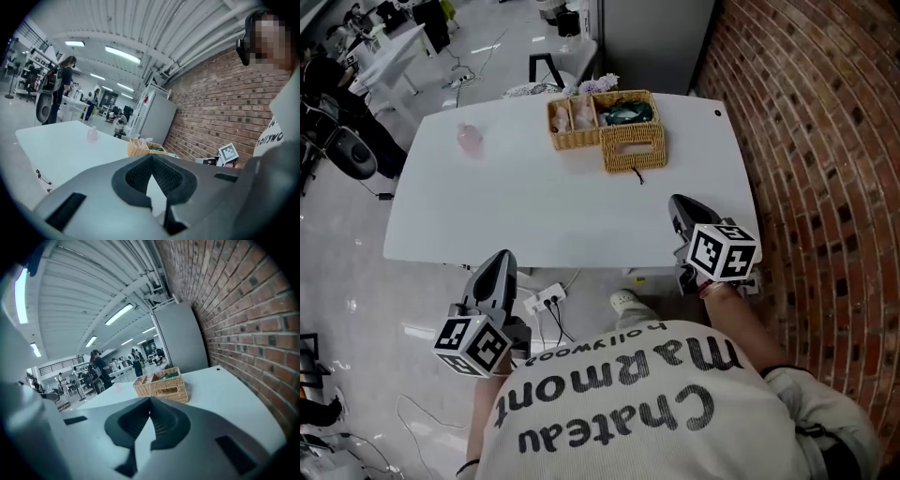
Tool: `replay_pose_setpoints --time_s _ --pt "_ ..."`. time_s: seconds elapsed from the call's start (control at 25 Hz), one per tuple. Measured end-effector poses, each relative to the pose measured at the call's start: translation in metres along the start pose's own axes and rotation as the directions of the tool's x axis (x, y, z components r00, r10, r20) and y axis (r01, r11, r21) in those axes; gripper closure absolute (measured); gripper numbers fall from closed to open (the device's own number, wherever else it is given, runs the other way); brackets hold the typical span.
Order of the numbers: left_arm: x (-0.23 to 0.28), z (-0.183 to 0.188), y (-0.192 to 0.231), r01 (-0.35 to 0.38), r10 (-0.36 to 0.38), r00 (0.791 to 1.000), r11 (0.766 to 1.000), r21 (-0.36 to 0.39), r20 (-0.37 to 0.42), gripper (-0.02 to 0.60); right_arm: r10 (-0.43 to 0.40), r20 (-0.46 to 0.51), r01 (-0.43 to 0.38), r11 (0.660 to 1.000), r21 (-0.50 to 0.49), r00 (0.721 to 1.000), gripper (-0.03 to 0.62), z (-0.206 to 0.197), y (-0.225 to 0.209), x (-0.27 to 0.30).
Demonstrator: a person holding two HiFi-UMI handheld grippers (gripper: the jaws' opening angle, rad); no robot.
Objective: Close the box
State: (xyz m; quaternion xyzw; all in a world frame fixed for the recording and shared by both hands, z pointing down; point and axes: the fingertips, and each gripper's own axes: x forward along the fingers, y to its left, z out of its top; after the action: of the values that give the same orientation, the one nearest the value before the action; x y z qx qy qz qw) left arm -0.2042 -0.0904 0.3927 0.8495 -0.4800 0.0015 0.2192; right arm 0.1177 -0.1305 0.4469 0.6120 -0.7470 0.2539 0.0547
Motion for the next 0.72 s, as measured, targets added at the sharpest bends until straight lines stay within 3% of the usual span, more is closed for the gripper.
replay_pose_setpoints --time_s 0.24,0.72 --pt "0.012 0.027 0.017 -0.084 0.085 0.994 0.996 -0.018 0.067 0.581 0.044 -0.008 -0.044 0.998 -0.051 0.999 0.566 0.031 -0.006 0.054" --pt "0.015 0.026 0.044 -0.243 0.248 0.966 0.967 -0.072 0.068 0.581 0.066 -0.198 -0.083 0.993 -0.083 0.978 0.505 0.002 -0.029 0.132"
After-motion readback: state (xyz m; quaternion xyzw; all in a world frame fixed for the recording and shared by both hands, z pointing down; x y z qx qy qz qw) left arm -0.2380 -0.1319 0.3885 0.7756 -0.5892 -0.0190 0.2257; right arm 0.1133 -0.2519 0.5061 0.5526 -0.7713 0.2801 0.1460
